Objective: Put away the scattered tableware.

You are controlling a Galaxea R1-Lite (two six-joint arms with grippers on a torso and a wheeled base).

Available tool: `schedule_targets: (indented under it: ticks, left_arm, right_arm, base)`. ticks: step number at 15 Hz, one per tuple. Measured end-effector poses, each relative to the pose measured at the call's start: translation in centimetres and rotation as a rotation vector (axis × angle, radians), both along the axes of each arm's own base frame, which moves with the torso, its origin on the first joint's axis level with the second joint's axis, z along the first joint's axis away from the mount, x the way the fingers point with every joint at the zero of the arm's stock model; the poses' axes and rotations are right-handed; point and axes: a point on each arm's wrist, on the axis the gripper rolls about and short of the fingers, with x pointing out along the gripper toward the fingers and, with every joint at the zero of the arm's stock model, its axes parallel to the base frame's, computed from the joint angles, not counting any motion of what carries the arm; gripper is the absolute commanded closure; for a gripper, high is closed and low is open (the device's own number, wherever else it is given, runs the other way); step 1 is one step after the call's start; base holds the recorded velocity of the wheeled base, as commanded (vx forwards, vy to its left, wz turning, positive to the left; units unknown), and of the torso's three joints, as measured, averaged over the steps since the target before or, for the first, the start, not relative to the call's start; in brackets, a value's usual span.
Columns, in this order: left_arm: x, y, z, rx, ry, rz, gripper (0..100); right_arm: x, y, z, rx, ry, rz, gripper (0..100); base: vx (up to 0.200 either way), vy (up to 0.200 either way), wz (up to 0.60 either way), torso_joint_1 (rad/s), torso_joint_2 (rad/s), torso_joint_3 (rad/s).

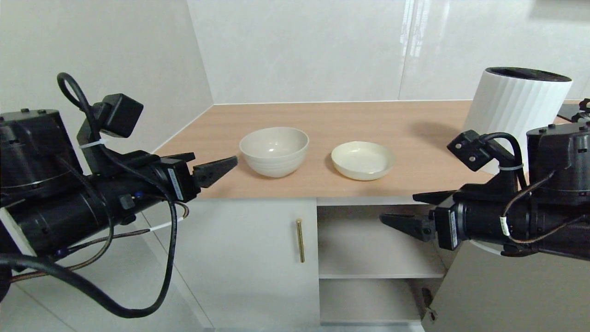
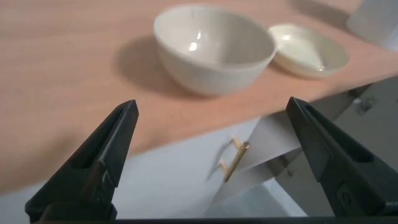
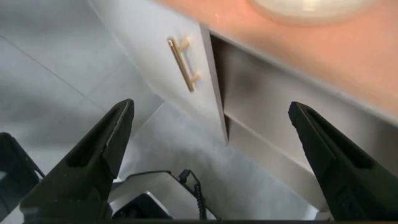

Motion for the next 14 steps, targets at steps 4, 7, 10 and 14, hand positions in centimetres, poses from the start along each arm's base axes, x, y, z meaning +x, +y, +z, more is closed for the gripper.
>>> schedule_targets:
  ticks: [4, 7, 10, 14]
  left_arm:
    - [0.7, -0.2, 0.2, -0.003, -0.002, 0.0, 0]
    - [2.3, -0.5, 0.2, -0.003, 0.002, 0.011, 0]
    - [3.4, -0.7, -0.2, 0.011, 0.061, 0.039, 0]
    - [5.1, -0.8, 1.6, 0.099, 0.265, 0.217, 0]
  right_arm:
    - [0.6, 0.3, 0.4, 0.037, -0.06, -0.005, 0]
    - [2.5, 0.6, 0.7, 0.097, -0.16, -0.034, 0]
    - [5.1, 1.4, 0.6, 0.085, -0.165, -0.119, 0]
    - [7.5, 2.0, 1.2, 0.024, 0.013, -0.352, 0]
  base:
    - [0.0, 0.0, 0.0, 0.22, -0.5, -0.272]
    - [0.0, 0.0, 0.0, 0.1, -0.21, -0.12]
    - [0.0, 0.0, 0.0, 0.011, -0.02, -0.011]
    - [0.0, 0.0, 0.0, 0.0, 0.0, 0.0]
